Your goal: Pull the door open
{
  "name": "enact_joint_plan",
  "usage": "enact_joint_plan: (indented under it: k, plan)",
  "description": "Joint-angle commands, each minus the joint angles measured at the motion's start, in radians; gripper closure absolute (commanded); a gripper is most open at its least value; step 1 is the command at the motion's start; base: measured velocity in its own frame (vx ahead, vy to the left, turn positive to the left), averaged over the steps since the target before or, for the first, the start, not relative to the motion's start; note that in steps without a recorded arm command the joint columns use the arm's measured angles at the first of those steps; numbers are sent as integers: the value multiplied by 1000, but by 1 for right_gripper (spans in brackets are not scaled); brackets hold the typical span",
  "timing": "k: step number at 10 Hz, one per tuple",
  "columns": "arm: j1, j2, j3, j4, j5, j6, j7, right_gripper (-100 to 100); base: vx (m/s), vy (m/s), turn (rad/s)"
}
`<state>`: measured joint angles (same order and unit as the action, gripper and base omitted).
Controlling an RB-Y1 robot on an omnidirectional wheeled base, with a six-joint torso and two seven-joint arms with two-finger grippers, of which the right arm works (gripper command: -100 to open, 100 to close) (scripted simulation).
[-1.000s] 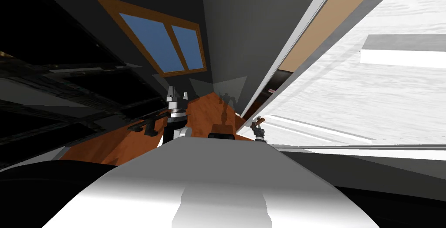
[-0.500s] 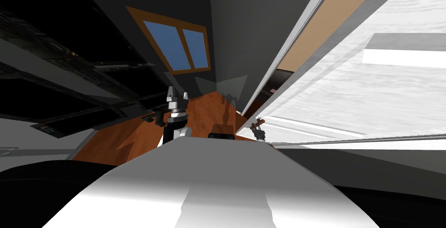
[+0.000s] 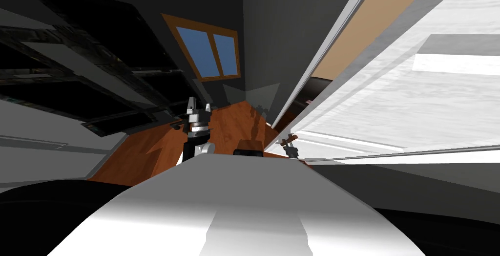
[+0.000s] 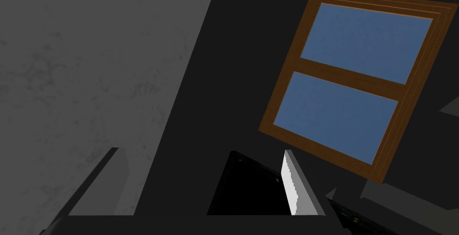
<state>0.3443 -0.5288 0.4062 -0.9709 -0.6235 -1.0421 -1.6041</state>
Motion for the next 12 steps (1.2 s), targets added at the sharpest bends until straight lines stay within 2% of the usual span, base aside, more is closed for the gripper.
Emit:
enact_joint_plan:
  k: [1, 4, 5, 12]
  plan:
    - [6, -7, 18, 18, 10, -22, -19, 100, -208, -51, 131]
    - [13, -29, 42, 35, 23, -56, -48, 100, -223, -49, 138]
    - [6, -24, 36, 36, 21, -52, -43, 100, -95, -8, 21]
    - [-5, -51, 72, 78, 41, -95, -89, 100, -185, -38, 116]
